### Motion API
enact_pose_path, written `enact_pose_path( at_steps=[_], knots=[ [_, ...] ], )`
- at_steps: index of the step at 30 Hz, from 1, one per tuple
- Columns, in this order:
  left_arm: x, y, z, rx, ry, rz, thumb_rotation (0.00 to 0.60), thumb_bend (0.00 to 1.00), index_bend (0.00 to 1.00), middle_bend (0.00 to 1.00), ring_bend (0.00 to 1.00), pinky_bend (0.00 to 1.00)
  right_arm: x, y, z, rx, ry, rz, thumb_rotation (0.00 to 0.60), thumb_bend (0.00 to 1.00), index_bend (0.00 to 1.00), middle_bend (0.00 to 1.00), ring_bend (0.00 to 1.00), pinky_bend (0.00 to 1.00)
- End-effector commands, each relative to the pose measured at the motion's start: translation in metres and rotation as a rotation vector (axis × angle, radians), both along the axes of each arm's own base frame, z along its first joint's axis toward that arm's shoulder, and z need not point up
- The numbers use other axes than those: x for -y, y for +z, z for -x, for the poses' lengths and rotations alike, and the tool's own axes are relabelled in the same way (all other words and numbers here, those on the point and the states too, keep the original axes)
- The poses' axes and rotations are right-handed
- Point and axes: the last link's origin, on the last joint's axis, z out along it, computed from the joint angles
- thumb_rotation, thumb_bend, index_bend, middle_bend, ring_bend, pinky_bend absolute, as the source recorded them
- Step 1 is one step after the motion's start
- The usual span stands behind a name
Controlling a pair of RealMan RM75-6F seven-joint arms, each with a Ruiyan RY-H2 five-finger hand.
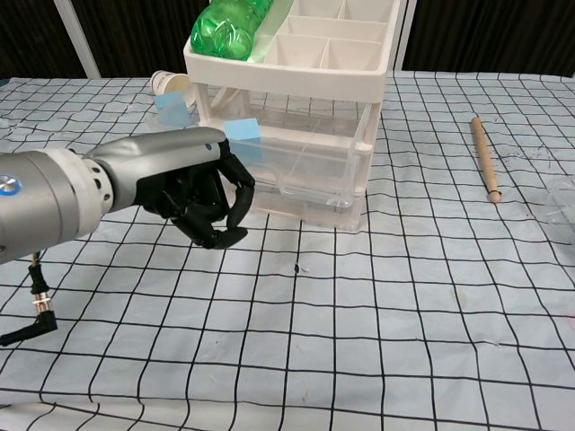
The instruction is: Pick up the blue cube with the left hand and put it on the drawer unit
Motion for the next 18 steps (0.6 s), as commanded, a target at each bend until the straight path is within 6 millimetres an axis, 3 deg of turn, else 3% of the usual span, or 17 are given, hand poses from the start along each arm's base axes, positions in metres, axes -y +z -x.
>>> enact_pose_path(
  at_steps=[1, 18],
  knots=[
    [-0.005, -0.006, -0.005, -0.008, -0.001, 0.0, 0.6, 0.43, 0.69, 1.0, 0.99, 0.97, 0.0, 0.0, 0.0, 0.001, 0.0, 0.0, 0.6, 0.26, 0.0, 0.0, 0.01, 0.19],
    [-0.038, -0.021, -0.024, -0.01, 0.031, -0.05, 0.6, 0.43, 0.65, 1.0, 0.99, 0.97, 0.0, 0.0, 0.0, 0.014, -0.007, -0.002, 0.6, 0.26, 0.0, 0.0, 0.01, 0.19]
  ],
)
